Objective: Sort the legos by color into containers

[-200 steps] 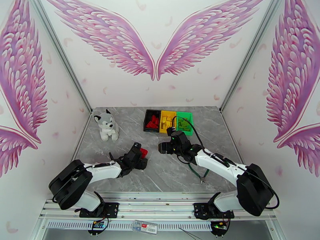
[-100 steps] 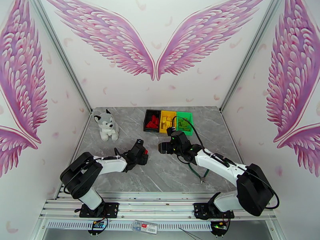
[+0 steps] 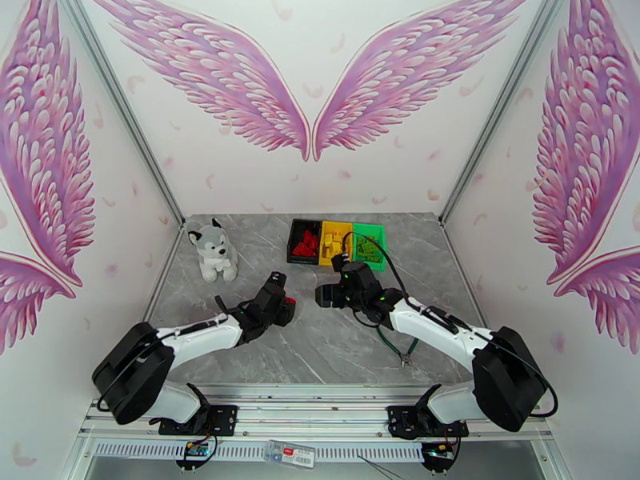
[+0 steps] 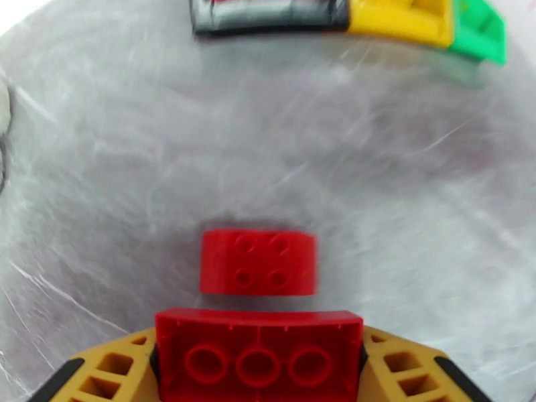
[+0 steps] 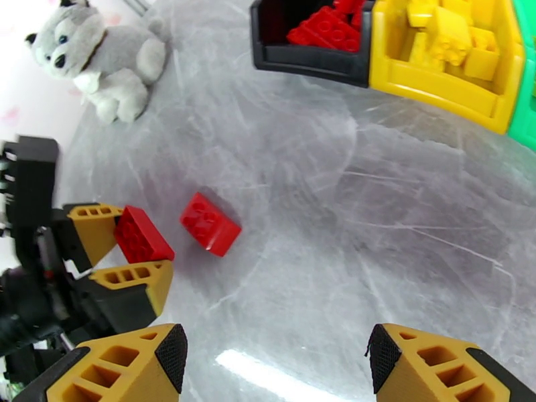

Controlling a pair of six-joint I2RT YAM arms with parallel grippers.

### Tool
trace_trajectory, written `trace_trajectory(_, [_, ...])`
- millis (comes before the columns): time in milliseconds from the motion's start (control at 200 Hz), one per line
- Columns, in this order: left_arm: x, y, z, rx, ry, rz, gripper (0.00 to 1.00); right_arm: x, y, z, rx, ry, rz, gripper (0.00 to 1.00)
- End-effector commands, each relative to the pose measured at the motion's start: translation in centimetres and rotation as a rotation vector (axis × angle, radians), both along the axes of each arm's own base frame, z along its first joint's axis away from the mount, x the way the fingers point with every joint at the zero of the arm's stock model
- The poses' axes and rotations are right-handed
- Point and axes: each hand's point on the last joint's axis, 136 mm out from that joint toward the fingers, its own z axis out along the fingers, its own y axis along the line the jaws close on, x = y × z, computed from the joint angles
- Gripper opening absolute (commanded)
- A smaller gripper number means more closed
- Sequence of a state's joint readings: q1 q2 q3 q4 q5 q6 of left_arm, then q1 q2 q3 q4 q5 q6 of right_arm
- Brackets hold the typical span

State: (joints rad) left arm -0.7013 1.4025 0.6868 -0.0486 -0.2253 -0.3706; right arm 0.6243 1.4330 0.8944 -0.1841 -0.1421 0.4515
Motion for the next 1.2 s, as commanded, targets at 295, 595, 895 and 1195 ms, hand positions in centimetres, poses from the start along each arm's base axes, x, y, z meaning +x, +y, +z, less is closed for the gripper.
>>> trace_trajectory(295, [7.5, -3.6, 5.5, -0.136, -0.043, -0.010, 0.52, 0.7, 0.8, 0.9, 0.034, -0.008, 0.006, 0.76])
trace_trajectory(595, [18.1, -5.7, 7.6, -0.107, -0.075, 0.066, 0.54, 0.9, -1.3, 1.5, -0.014, -0.044, -0.071, 0.76])
trace_trajectory(895, [23.1, -6.2, 7.8, -0.127, -0.064, 0.113, 0.81, 1.0, -2.1, 1.9, -0.021, -0.058, -0.092, 0.76])
trace_trajectory(1195, [16.9, -6.3, 10.7, -0.091, -0.165, 0.091, 0.93, 0.9, -1.9, 1.7, -0.009, -0.053, -0.084, 0.78])
